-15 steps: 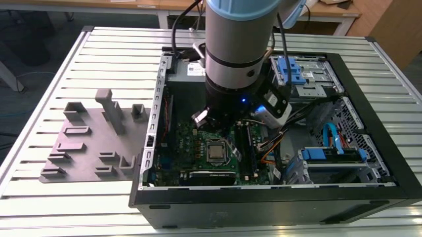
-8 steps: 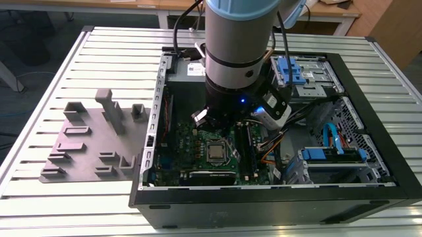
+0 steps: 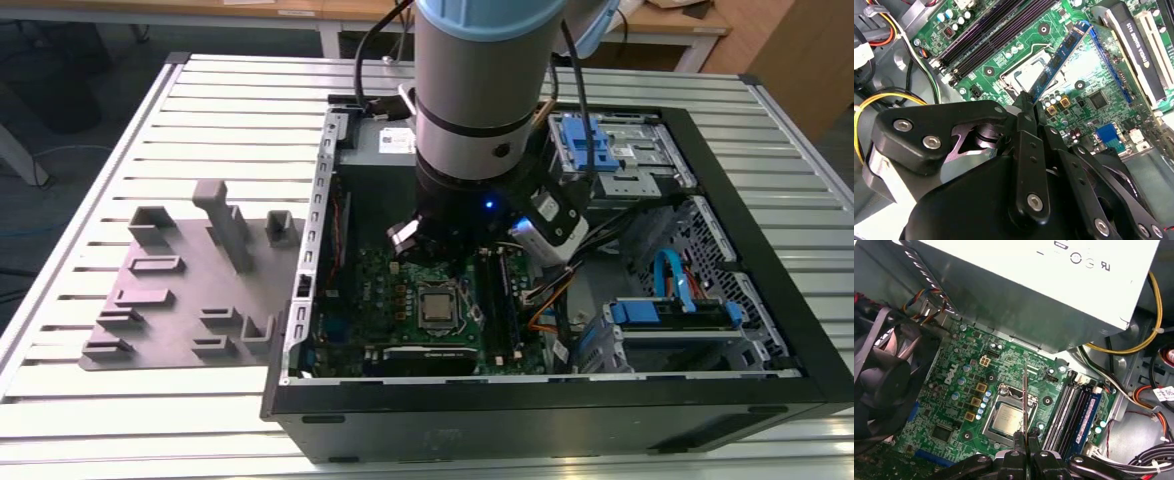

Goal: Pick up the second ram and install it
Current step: 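Insert the second ram into the second slot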

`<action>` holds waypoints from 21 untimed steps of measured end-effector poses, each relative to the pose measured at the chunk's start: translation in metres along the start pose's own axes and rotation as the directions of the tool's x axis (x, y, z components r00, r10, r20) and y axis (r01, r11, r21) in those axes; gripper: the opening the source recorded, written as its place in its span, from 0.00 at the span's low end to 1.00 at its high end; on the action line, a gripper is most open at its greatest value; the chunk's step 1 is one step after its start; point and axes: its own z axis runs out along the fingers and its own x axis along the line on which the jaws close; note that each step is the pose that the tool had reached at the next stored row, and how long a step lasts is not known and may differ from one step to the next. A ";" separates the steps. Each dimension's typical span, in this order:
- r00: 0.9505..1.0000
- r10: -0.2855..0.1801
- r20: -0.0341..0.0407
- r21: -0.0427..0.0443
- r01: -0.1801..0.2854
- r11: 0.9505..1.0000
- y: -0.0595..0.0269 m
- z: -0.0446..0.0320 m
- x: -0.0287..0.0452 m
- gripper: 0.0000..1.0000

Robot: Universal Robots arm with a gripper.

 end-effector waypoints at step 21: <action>0.994 0.108 0.007 0.007 -0.108 0.994 0.0000 0.0003 0.0000 0.11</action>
